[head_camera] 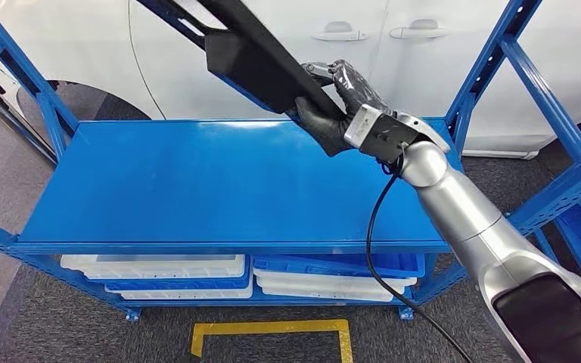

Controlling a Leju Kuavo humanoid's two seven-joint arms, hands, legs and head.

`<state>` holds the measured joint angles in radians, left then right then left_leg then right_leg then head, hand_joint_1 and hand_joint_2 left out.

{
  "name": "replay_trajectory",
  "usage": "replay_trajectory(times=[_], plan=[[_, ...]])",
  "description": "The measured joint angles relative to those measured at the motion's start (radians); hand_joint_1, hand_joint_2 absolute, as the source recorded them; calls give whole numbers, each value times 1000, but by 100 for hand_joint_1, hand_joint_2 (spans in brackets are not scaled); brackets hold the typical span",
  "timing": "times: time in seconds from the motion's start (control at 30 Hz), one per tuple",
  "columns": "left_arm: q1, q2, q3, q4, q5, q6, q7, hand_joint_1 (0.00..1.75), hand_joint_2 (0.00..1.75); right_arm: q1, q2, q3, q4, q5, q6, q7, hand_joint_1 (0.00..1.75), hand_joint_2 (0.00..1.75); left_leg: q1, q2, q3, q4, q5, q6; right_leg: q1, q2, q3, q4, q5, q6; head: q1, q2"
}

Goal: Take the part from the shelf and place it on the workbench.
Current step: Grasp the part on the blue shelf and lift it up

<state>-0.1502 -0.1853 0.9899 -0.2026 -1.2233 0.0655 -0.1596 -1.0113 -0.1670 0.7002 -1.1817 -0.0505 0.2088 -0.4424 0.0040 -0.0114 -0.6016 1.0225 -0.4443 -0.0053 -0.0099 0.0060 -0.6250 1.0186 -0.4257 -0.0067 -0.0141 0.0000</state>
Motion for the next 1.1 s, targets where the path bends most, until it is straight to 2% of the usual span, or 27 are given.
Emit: replay_trajectory(times=[0.07,0.1,0.17,0.2,0.23,0.3,0.37,0.43,0.47,0.5,0.57,0.6,0.63,0.67,0.7,0.77,0.8,0.83,0.9,0.97,1.03,1.1], plan=[[0,0,0,0,2,2,1,0,0,12,6,-5,-11,-24,2,-3,175,175,2,1,-9,19,-14,-4,-2,-1,2,-1,1,-4,0,0],[0,1,0,0,5,4,2,0,0,24,14,-10,-23,-51,6,-9,175,175,3,2,-22,49,-33,-8,-2,-1,3,-2,1,-7,0,0],[1,3,6,0,19,17,-1,0,0,136,71,-21,-88,-159,14,-45,175,175,6,4,-68,147,-60,-18,-2,-1,8,-3,-1,-14,0,0],[2,5,9,0,25,22,-4,0,0,197,102,-23,-121,-203,16,-62,175,175,8,4,-67,143,-46,-18,-2,0,10,-2,-3,-14,0,0],[2,7,13,0,31,27,-8,0,0,261,134,-23,-157,-240,16,-78,175,175,7,5,-52,109,-25,-15,-1,0,13,-2,-5,-13,0,0],[1,10,20,0,36,31,-13,0,0,322,167,-20,-201,-261,18,-86,175,175,2,4,1,3,9,-5,1,0,14,-2,-7,-6,0,0],[2,11,26,0,41,33,-17,0,0,379,193,-18,-243,-271,27,-85,175,175,-3,3,10,-15,10,3,3,-1,15,-4,-7,4,0,0],[4,12,30,0,45,35,-22,0,0,440,216,-17,-289,-279,43,-67,175,175,3,3,13,-23,15,13,3,-1,15,-1,-13,15,0,0],[5,12,32,0,47,35,-24,0,0,467,226,-17,-311,-283,51,-59,175,175,5,3,15,-28,19,19,3,-2,8,17,-28,19,0,0],[5,12,34,0,48,35,-26,0,0,493,233,-17,-330,-284,58,-52,175,175,8,4,17,-32,21,25,3,-2,-9,58,-55,22,0,0],[5,12,35,0,47,36,-27,0,0,542,240,-17,-356,-277,69,-44,175,175,6,5,16,-33,22,29,2,-2,-67,190,-124,27,0,0],[6,12,35,0,46,36,-27,0,0,569,241,-16,-364,-267,72,-41,175,175,6,5,16,-33,22,30,2,-2,-94,250,-146,28,0,0],[8,12,36,0,45,35,-26,0,0,597,241,-16,-370,-254,76,-38,175,175,6,5,16,-33,21,30,1,-2,-107,279,-150,29,0,0],[9,12,36,0,43,35,-24,0,0,624,241,-14,-374,-239,78,-37,175,175,6,4,16,-32,21,29,0,-2,-99,266,-135,29,0,0],[10,12,36,0,41,34,-22,0,0,647,241,-11,-379,-225,80,-37,175,175,6,4,16,-30,20,28,-1,-2,-71,215,-106,28,0,0],[11,11,36,0,38,31,-17,0,0,684,241,-4,-389,-204,85,-42,175,175,4,3,15,-23,16,22,0,-2,5,71,-50,21,0,0],[11,10,36,0,37,29,-15,0,0,700,240,-1,-394,-197,88,-47,175,175,2,3,15,-20,14,18,2,-2,30,23,-36,16,0,0],[12,10,36,0,37,28,-13,0,0,718,240,2,-399,-192,92,-54,175,175,1,3,14,-18,12,13,4,-2,42,-1,-31,12,0,0],[14,10,36,0,36,24,-10,0,0,752,237,6,-406,-183,98,-69,175,175,1,3,15,-18,11,2,6,-1,43,-6,-30,2,0,0],[16,10,36,0,35,21,-8,0,0,779,232,12,-410,-175,102,-80,175,175,4,4,10,-1,-7,-9,2,-2,46,-12,-26,-9,0,0],[18,11,36,0,33,17,-6,0,0,798,229,19,-411,-170,103,-87,175,175,8,4,-27,87,-64,-20,-2,-4,47,-17,-23,-16,0,0],[22,11,36,0,33,13,-4,0,0,815,226,25,-411,-168,102,-89,175,175,11,5,-85,221,-125,-29,-2,-6,46,-17,-24,-19,0,0]])
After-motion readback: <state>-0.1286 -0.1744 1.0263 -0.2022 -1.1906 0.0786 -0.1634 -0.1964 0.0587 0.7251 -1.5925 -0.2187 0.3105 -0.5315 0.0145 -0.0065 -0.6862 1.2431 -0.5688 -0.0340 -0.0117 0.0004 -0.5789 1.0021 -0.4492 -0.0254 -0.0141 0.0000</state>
